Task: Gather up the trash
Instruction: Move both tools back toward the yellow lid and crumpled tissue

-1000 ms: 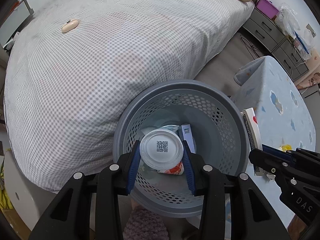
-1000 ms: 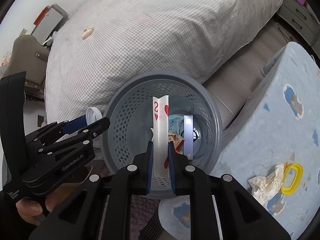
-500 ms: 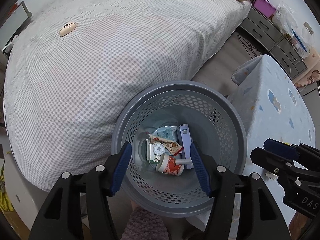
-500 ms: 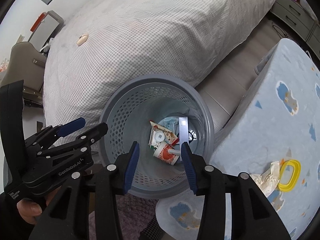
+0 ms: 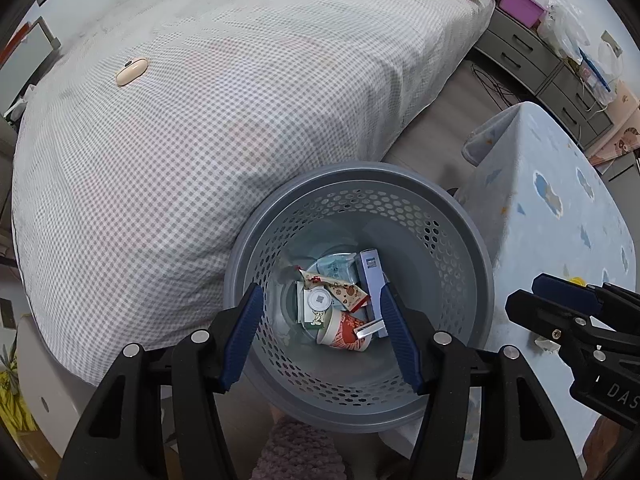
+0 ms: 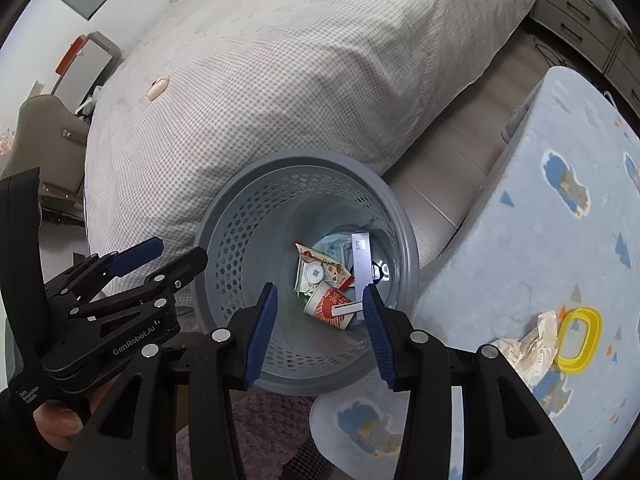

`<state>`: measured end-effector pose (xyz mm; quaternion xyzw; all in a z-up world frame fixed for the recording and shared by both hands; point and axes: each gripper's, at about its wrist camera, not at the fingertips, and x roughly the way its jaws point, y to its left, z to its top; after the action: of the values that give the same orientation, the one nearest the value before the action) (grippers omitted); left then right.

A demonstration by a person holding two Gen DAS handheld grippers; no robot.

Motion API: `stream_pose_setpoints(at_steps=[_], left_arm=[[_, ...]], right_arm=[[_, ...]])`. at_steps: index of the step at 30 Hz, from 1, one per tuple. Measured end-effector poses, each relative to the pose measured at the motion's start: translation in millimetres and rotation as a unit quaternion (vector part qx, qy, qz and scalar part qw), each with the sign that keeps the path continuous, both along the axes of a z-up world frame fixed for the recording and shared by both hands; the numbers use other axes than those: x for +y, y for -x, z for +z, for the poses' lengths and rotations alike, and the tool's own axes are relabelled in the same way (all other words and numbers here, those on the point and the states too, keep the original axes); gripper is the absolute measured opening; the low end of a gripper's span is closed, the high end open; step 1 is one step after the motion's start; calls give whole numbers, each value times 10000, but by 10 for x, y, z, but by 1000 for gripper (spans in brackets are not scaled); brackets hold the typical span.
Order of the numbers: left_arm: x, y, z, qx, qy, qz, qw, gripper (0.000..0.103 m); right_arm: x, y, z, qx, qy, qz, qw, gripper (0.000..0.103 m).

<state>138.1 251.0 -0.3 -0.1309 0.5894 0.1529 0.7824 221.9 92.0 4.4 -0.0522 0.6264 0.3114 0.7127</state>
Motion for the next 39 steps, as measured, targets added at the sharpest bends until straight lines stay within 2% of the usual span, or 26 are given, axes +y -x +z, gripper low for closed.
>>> stream_pose_setpoints(at_steps=[8,14,26,32,39], left_arm=[[-147,-29,55,-21,-118,-223,9997,59],[-313,-92,124,-90,-49,-396,9992,59],[-1030,-301,221,-203,20,-1017,9946,59],[-1456,-363,139,-207,155,-1318,9909,59],[-1870,-432,-1,-147,208,-1538,9878,59]], right_arm=[[-159,-1,-10,12,10,-143,9999,47],[-461,24,-15,28,76,-446,9990,50],[-1618,39,-38,-167,486,-1394,9889,58],[-2228,-31,-177,-251,652,-1906,9792,62],[-2550,-149,-413,-300,730,-1992,9768,69]])
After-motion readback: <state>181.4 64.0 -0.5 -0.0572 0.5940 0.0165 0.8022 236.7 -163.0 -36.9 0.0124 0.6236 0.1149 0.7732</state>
